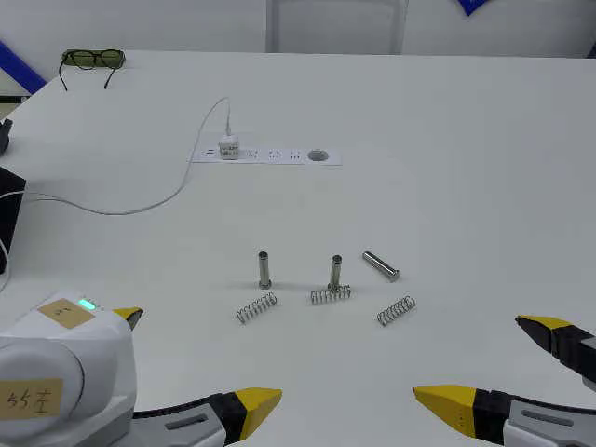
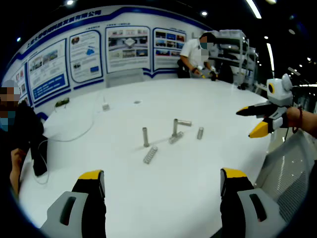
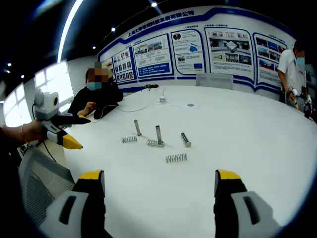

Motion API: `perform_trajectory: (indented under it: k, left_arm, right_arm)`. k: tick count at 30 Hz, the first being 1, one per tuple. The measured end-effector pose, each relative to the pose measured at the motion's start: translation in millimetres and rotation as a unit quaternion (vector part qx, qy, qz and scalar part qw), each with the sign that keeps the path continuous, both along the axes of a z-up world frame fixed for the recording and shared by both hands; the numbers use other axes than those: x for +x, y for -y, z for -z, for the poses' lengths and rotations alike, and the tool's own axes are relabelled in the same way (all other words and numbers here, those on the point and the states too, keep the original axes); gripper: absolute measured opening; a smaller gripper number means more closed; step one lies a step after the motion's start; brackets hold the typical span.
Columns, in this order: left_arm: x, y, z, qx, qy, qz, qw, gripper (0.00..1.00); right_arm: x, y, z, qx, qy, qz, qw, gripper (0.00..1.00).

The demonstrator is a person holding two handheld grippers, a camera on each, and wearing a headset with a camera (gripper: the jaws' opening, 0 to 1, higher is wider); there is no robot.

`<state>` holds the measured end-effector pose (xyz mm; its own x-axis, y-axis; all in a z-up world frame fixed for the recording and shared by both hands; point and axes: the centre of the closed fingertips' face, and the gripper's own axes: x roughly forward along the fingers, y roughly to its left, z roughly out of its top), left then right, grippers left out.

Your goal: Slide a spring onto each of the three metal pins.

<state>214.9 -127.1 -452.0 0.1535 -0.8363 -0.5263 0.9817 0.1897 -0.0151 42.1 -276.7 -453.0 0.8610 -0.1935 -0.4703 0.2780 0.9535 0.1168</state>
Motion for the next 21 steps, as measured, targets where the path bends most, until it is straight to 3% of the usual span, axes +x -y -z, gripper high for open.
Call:
perform_trajectory:
  k: [3, 21]
  left_arm:
    - [1.4, -0.6, 0.2, 0.004, 0.007, 0.002, 1.0, 0.99]
    - [1.2, 1.5, -1.4, -0.001, 0.005, 0.003, 1.0, 0.98]
  right_arm:
    - [-1.6, 0.0, 3.2, -0.006, -0.01, -0.002, 0.9999, 0.93]
    - [-4.9, -2.0, 4.9, -0.007, -0.015, 0.0, 0.9999, 0.93]
